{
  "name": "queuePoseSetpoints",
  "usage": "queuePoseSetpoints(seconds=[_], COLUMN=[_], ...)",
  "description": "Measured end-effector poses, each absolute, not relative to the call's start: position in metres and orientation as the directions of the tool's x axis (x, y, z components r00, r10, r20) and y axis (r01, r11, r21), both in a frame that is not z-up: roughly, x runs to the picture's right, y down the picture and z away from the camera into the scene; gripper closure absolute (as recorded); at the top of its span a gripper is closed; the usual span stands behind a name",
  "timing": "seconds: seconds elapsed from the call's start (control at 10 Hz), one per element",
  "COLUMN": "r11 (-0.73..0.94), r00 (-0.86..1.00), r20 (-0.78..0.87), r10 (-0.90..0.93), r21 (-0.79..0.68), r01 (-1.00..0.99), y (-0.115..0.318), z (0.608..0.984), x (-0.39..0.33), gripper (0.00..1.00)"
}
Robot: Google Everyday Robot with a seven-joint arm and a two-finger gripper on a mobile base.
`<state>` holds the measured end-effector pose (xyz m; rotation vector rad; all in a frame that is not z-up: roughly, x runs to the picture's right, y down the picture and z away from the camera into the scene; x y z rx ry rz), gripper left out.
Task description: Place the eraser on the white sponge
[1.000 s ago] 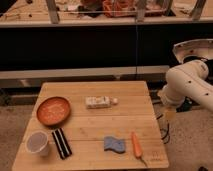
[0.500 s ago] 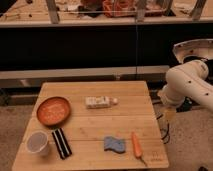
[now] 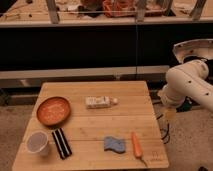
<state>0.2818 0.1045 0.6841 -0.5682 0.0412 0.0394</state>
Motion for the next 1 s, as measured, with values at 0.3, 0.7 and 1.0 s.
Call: queuePoseSetpoints(seconds=[0.3, 0.7, 1.0], r11=[0.846, 0.847, 0.845], r00=[0.999, 0.996, 0.991], r20=[-0.037, -0.019, -0.002], r10=[-0.02, -0.092, -0.134], r21=[-0.533, -0.526, -0.523], r01=[-0.003, 0.068, 0.113], y=[0.102, 0.099, 0.103], z=[0.682, 0.68, 0.681], x=[0.243, 0.194, 0.169], gripper=[0.2, 0.2, 0.2])
